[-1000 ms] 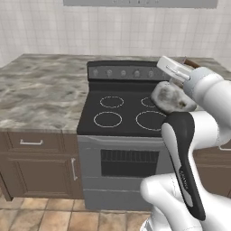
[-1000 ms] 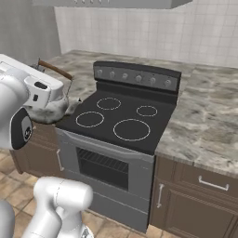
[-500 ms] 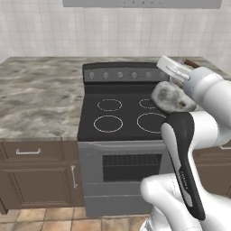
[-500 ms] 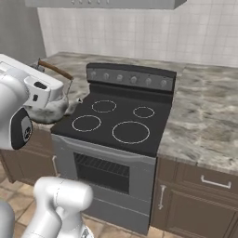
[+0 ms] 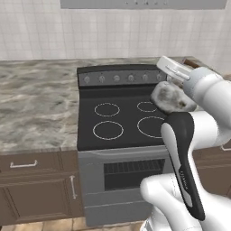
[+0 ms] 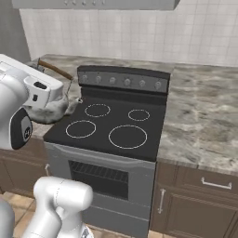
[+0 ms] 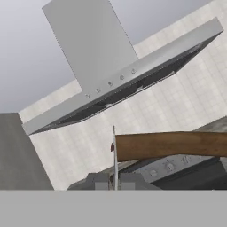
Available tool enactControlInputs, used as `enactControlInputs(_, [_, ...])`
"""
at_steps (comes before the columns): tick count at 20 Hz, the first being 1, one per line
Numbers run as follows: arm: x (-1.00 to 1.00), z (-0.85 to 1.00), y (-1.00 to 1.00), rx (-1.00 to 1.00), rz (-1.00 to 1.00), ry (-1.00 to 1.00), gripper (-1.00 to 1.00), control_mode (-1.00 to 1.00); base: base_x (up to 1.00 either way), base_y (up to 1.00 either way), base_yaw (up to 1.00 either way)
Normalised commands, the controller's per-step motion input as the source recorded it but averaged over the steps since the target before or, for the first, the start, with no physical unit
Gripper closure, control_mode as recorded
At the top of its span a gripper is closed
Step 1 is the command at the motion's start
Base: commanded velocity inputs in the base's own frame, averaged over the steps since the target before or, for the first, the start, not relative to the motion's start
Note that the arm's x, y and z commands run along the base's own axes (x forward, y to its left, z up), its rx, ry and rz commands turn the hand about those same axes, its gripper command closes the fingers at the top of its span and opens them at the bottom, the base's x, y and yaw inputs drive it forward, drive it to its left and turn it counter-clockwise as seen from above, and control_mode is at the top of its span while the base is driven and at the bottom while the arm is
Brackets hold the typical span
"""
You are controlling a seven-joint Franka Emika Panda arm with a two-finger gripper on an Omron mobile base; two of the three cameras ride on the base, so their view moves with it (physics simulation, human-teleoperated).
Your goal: Pick the kettle from the cabinet and place it on a stove burner. Then pick the pot from the counter and place it on another stove burner. Finally, turn both burners on.
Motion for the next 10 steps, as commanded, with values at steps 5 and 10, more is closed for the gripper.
enactControlInputs(5, [0.0, 0.0, 0.0, 0.0, 0.0, 0.0, 1.0, 1.0, 0.44, 0.24, -0.18])
enactControlInputs(10, [0.0, 0.0, 0.0, 0.0, 0.0, 0.0, 1.0, 1.0, 0.43, 0.26, -0.16])
